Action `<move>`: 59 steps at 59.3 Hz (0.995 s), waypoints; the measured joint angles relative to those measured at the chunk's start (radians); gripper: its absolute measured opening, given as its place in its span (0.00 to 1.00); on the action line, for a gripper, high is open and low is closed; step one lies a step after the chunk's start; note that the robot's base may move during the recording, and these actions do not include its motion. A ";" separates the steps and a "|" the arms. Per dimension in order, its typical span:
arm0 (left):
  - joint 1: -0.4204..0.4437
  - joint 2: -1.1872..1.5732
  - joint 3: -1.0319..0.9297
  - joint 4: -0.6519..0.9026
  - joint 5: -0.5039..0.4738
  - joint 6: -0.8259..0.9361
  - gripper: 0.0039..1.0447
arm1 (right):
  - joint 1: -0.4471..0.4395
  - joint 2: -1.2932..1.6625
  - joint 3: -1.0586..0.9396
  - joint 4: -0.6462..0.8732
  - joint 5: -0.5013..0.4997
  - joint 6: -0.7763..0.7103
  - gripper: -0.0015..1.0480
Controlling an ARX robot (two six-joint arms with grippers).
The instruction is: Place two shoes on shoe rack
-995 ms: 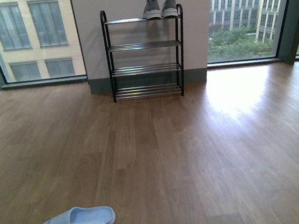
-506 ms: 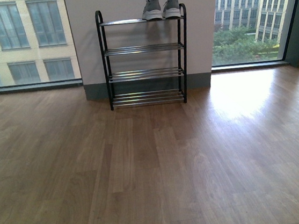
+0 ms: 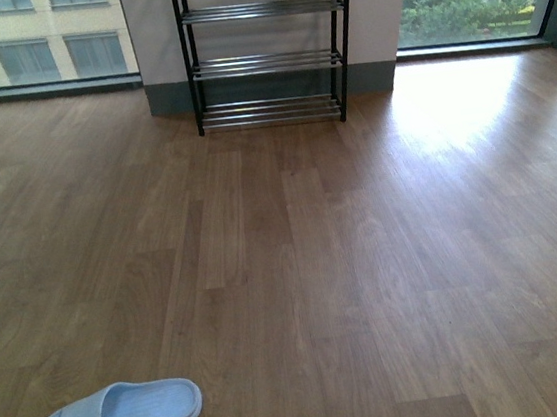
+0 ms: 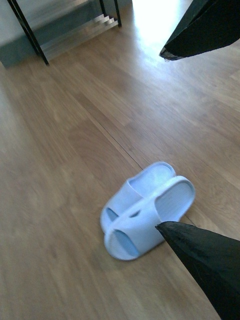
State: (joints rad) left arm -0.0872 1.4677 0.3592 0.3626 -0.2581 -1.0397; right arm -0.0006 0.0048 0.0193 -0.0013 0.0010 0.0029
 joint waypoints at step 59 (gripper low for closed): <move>-0.081 1.161 0.836 -0.249 0.019 0.071 0.91 | 0.000 0.000 0.000 0.000 0.000 0.000 0.91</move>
State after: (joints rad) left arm -0.1684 2.6289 1.1950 0.1135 -0.2394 -0.9691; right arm -0.0006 0.0048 0.0193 -0.0013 0.0006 0.0029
